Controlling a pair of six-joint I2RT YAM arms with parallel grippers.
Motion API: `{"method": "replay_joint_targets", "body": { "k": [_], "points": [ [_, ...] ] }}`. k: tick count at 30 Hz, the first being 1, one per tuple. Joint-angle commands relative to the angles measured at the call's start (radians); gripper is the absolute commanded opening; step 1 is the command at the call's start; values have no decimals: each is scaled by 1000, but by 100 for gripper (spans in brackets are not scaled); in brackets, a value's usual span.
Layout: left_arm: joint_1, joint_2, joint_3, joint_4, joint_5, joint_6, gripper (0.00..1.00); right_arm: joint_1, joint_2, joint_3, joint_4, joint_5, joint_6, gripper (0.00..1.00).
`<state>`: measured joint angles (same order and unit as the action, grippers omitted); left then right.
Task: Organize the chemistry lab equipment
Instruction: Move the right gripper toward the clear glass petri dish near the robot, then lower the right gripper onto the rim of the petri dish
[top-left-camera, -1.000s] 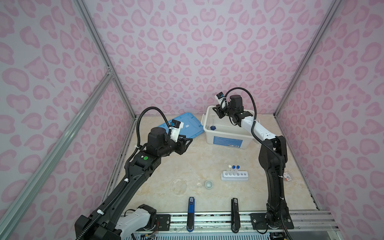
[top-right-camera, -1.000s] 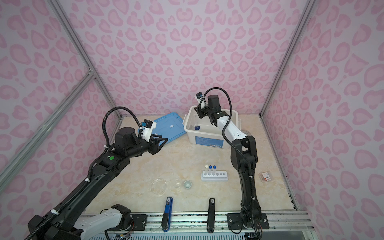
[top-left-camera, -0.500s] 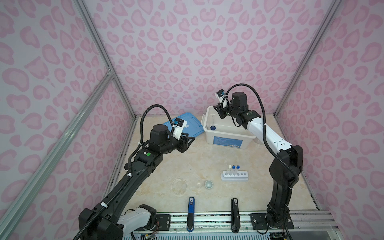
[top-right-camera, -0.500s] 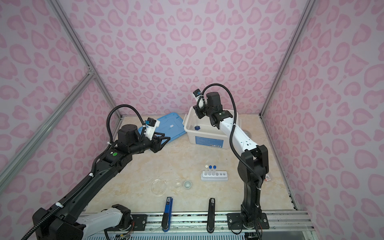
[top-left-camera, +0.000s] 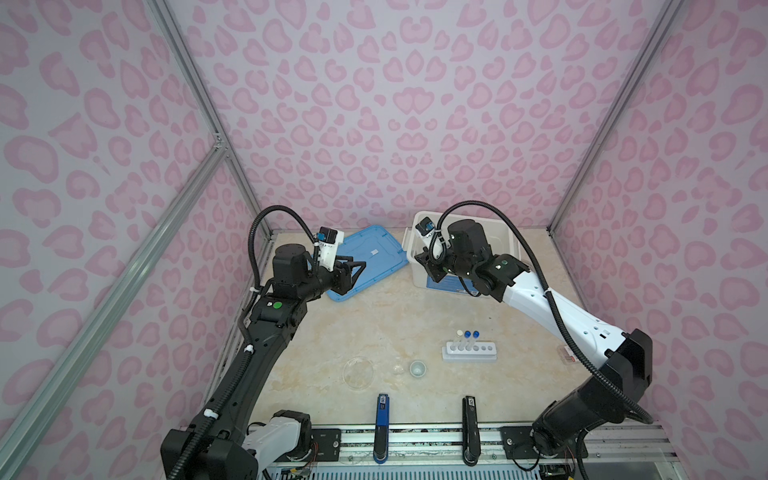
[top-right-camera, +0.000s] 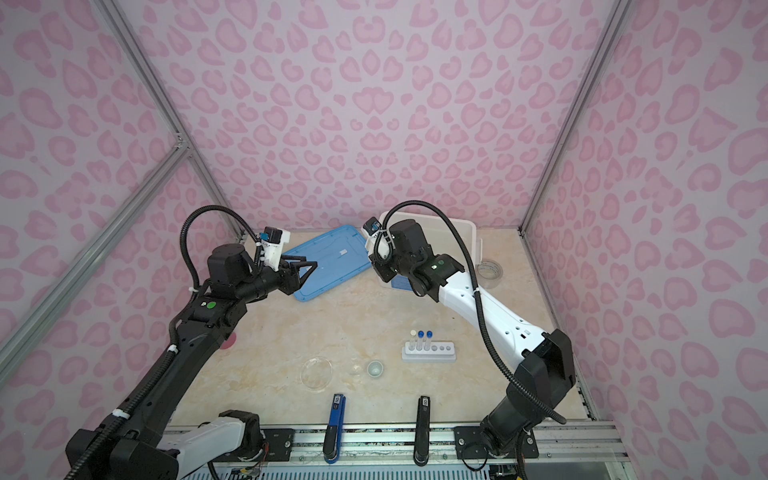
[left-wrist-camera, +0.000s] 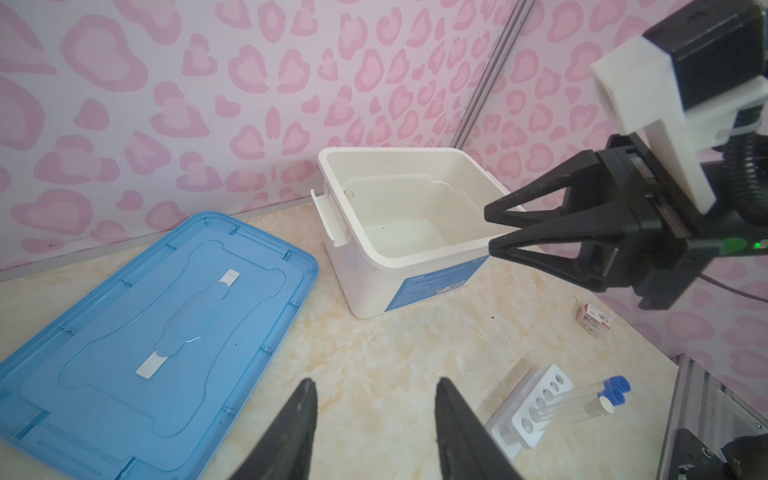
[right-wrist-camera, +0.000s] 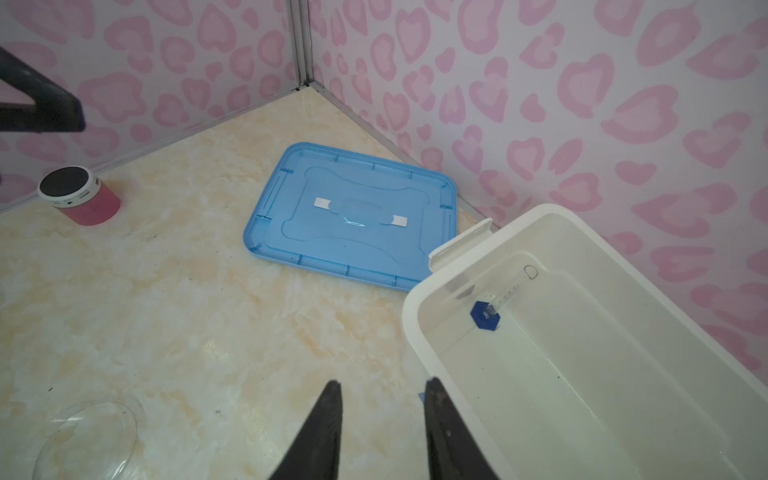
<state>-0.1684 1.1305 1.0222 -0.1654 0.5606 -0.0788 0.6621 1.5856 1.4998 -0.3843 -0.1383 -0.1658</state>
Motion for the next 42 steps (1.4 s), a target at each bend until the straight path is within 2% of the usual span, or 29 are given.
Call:
{"method": "replay_joint_targets", "body": {
  "k": [1, 9, 14, 19, 25, 30, 37, 42],
  "points": [
    [29, -33, -32, 25, 11, -14, 49, 63, 1, -42, -51, 31, 52, 34],
    [89, -145, -147, 42, -41, -71, 49, 189, 79, -71, -51, 8, 100, 34],
    [138, -264, -237, 57, -177, -147, 48, 245, 156, -61, -50, -42, 116, 34],
    [184, -384, -301, 52, -218, -183, 48, 302, 252, -23, -117, -56, 97, 34],
    [201, -478, -365, 37, -279, -218, 48, 338, 371, 104, -266, -86, 49, 35],
    [202, -497, -392, 37, -253, -222, 49, 379, 454, 183, -367, -62, -1, 35],
    [202, -502, -409, 18, -115, -169, 49, 410, 512, 213, -360, -82, 24, 34],
    [202, -520, -408, -7, -99, -153, 49, 418, 549, 217, -344, -103, 43, 33]
  ]
}}
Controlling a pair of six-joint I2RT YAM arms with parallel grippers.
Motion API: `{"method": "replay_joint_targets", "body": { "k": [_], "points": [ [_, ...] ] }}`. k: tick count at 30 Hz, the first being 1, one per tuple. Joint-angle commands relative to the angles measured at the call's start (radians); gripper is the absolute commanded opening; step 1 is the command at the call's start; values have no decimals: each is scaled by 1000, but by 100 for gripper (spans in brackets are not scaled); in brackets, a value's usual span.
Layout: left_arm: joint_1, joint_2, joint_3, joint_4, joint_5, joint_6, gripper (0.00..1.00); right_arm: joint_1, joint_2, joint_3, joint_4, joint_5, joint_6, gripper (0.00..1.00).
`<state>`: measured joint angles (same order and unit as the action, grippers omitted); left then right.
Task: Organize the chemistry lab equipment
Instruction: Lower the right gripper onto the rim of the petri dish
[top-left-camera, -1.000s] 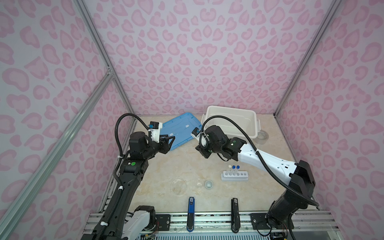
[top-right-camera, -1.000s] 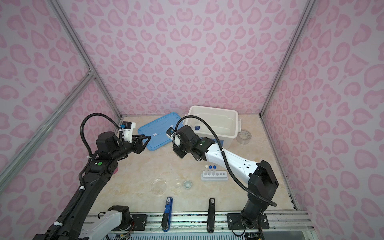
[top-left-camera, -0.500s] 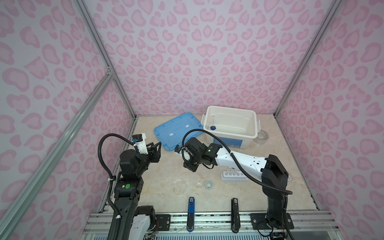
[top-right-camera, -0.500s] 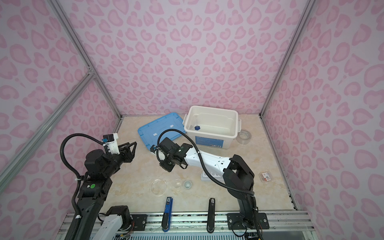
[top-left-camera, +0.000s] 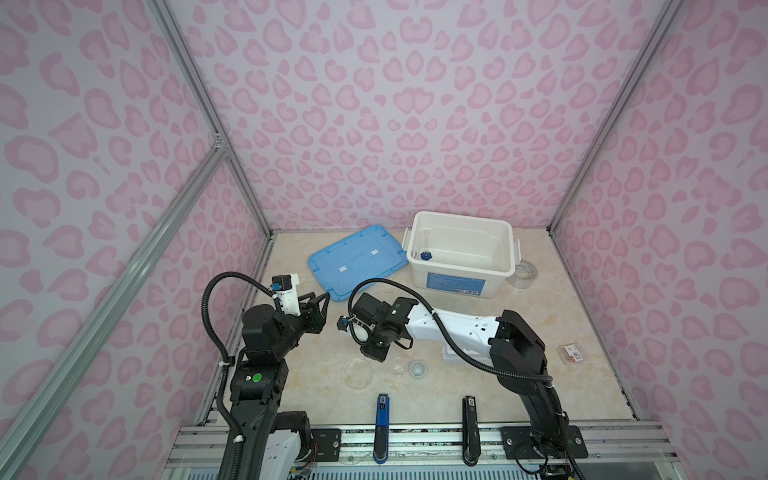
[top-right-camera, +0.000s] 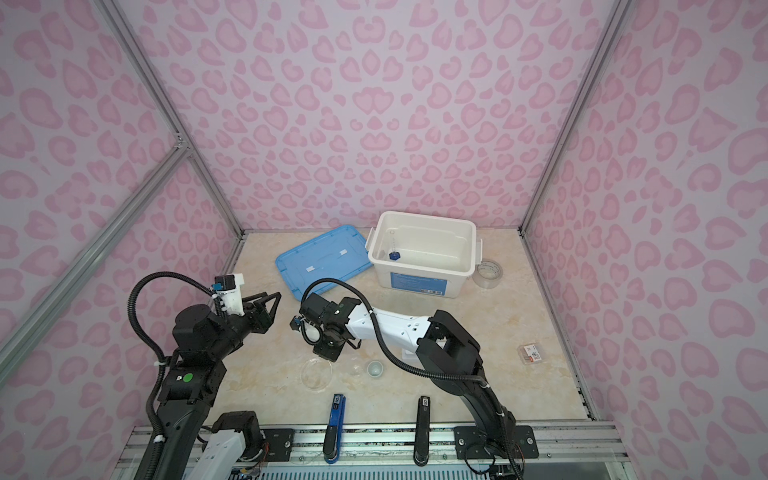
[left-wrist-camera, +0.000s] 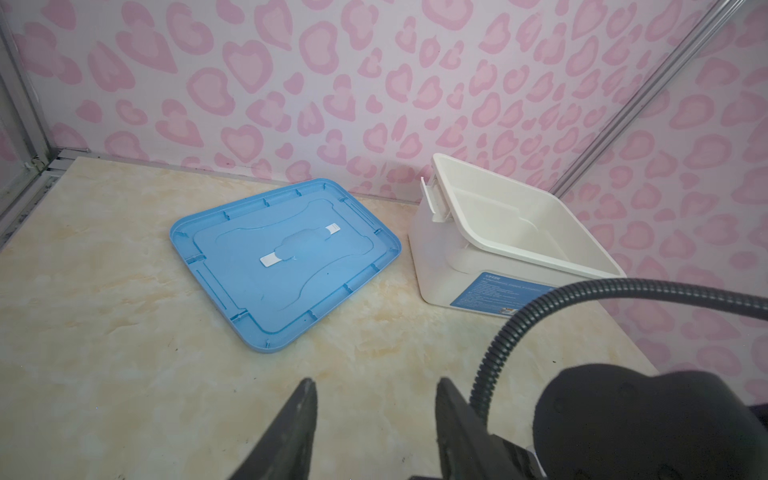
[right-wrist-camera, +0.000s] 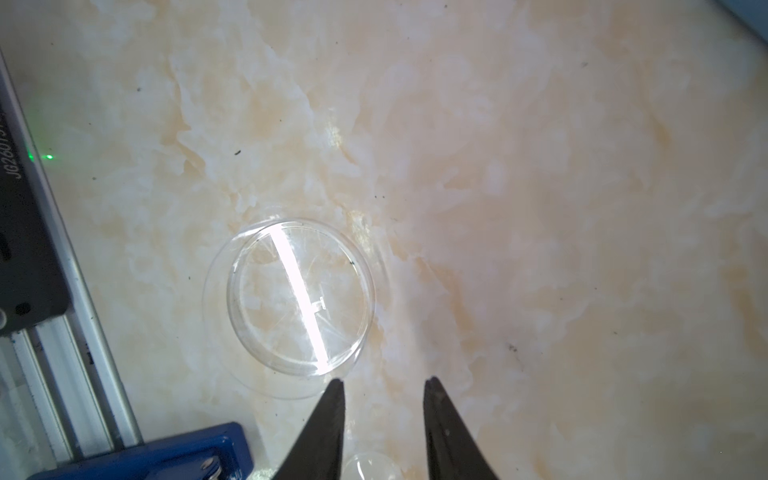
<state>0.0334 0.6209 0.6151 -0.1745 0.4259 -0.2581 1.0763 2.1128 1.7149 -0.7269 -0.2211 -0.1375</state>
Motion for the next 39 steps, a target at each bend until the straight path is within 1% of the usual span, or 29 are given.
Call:
{"method": "replay_joint_targets", "body": {
  "k": [1, 9, 22, 39],
  "points": [
    [0, -16, 0, 0, 37, 29, 49, 5, 29, 2, 1, -24, 16, 33],
    [0, -28, -2, -15, 9, 40, 48, 10, 71, 8, 7, -38, 21, 31],
    [0, 2, 9, -8, 23, 54, 48, 23, 129, 44, 8, -9, 33, 26],
    [0, 11, 10, -10, 32, 64, 48, 37, 153, 55, 4, 37, 33, 20]
  ]
}}
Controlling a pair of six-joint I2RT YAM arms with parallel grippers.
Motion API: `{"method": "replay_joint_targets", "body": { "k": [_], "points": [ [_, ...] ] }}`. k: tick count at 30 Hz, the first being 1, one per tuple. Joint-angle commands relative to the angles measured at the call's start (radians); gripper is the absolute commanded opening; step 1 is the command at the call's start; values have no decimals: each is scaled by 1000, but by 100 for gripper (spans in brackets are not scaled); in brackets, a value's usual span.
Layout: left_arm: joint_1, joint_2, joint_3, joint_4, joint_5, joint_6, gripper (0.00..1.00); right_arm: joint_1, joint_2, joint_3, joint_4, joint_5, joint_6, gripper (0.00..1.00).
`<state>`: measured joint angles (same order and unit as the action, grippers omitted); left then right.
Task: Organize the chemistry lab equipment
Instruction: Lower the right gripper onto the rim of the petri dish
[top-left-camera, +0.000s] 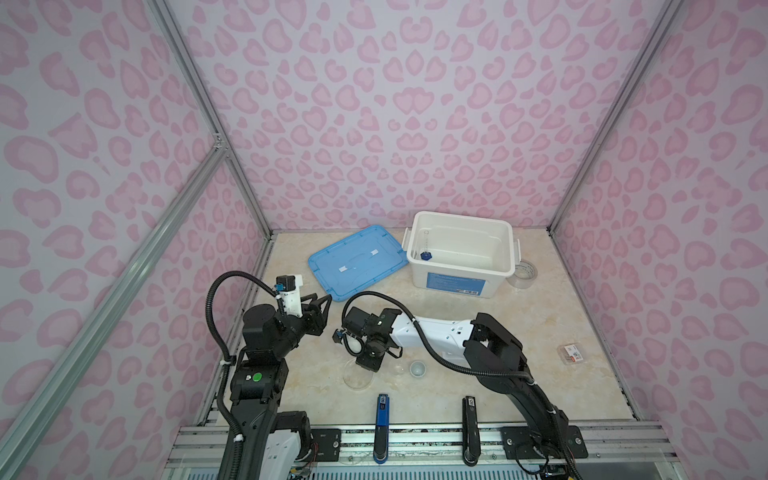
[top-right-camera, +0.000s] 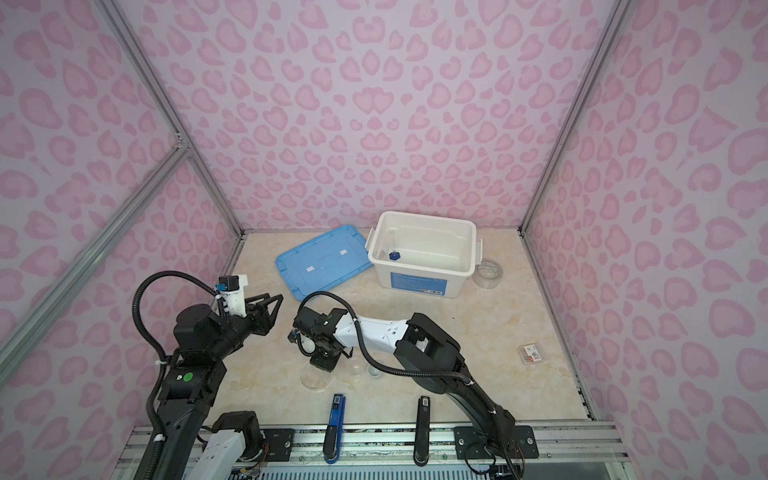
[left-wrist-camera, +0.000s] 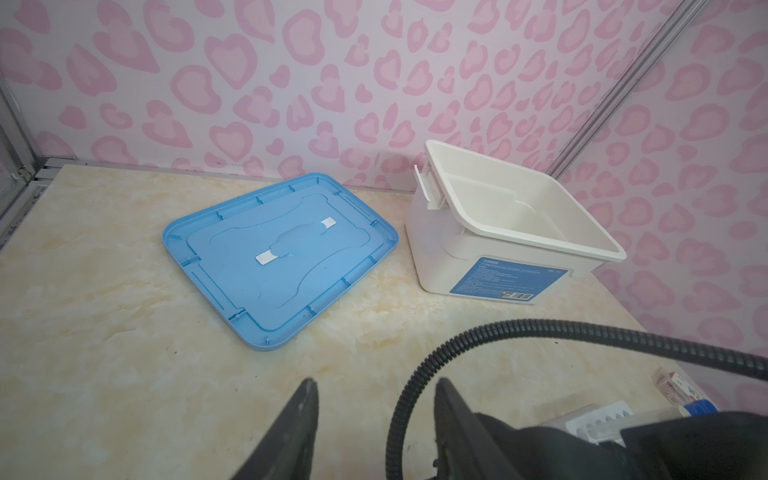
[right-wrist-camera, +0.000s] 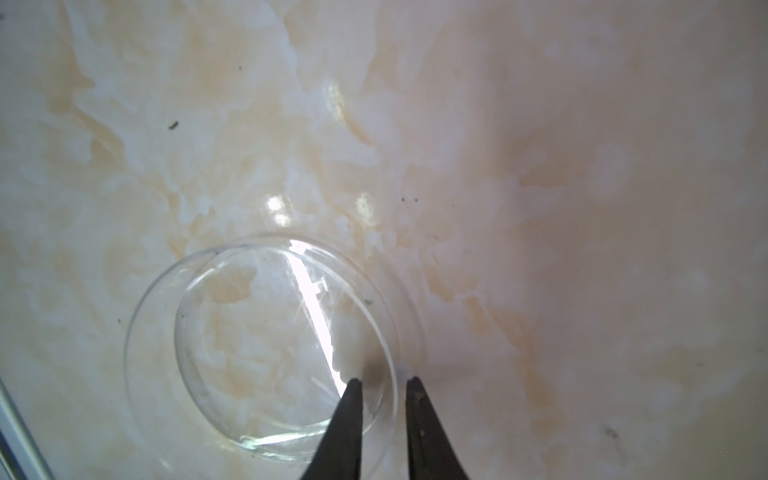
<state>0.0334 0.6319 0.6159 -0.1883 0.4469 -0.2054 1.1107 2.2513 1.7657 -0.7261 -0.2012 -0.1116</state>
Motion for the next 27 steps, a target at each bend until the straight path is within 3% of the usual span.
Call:
{"method": "replay_joint_targets", "body": {
  "k": [1, 27],
  "points": [
    [0, -1, 9, 4, 11, 11, 48, 3, 15, 4, 4, 19, 9, 19],
    [-1, -3, 8, -1, 15, 16, 48, 24, 34, 29, -24, 101, 13, 10]
  ]
}}
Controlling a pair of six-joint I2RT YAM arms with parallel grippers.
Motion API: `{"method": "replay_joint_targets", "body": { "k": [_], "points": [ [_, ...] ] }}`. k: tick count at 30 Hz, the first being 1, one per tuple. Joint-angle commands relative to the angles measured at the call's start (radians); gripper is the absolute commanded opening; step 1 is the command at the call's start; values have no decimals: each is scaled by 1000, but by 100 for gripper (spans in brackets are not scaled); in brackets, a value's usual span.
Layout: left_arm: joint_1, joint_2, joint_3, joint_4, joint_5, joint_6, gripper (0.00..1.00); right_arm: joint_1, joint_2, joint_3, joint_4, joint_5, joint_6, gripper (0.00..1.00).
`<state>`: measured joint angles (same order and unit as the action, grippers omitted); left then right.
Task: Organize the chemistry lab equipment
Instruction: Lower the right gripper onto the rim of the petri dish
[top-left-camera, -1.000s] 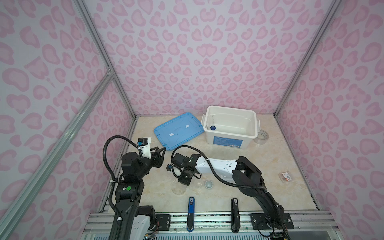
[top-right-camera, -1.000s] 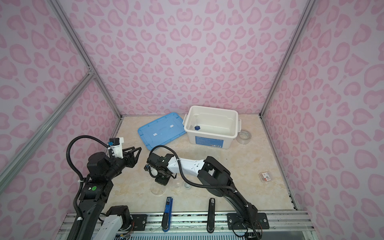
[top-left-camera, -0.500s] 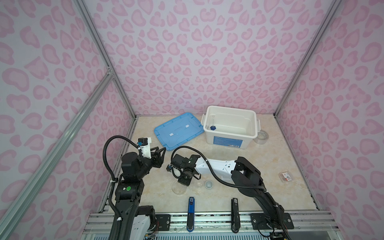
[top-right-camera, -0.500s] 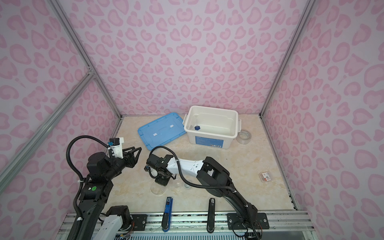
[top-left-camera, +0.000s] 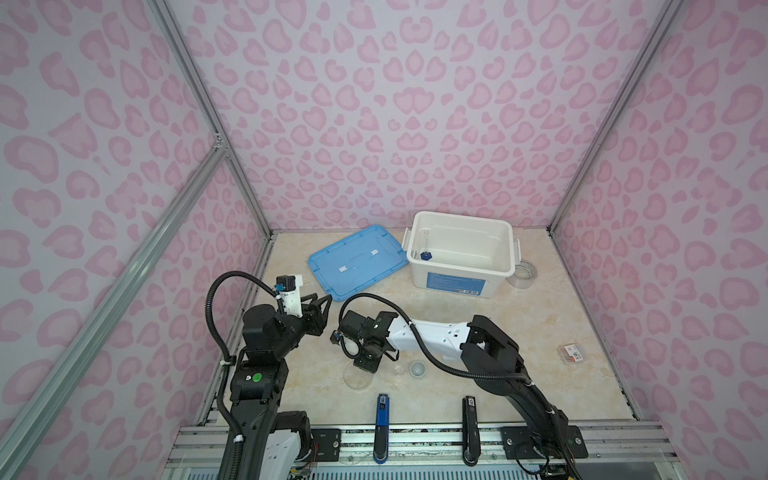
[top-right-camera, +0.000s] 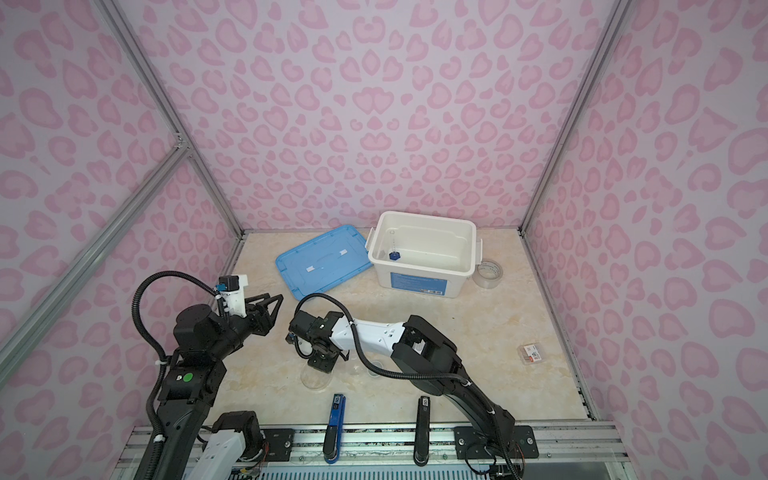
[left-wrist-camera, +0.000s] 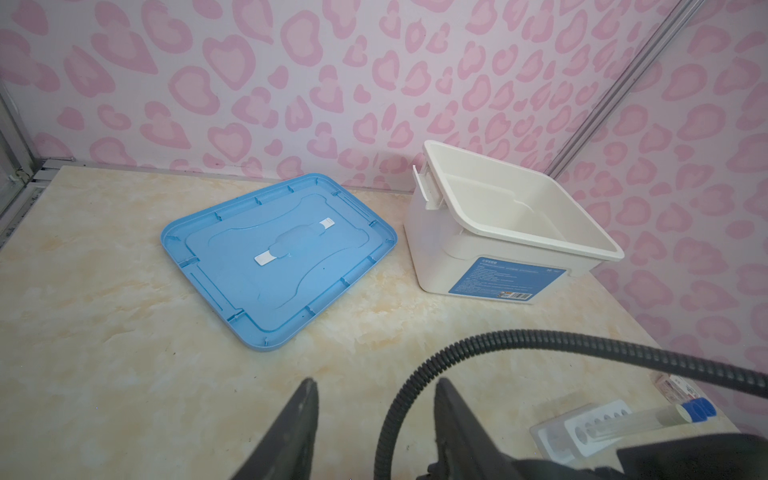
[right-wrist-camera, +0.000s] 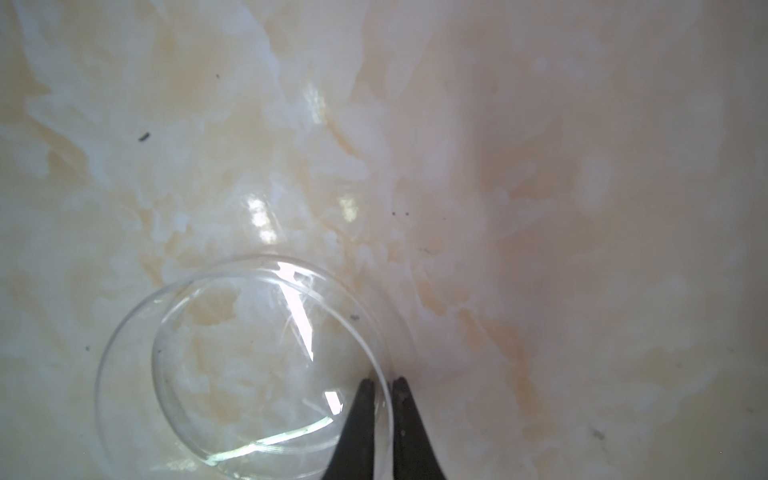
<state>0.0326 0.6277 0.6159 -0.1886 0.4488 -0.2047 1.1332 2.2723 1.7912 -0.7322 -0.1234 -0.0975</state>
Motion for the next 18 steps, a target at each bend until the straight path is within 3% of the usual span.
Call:
{"method": "replay_joint_targets", "body": {
  "k": [1, 18],
  "points": [
    [0, 2, 10, -1, 14, 16, 48, 2, 14, 4, -18, 24, -1, 10],
    [0, 24, 11, 6, 19, 14, 48, -37, 4, 51, -54, -23, 8, 6]
  ]
}}
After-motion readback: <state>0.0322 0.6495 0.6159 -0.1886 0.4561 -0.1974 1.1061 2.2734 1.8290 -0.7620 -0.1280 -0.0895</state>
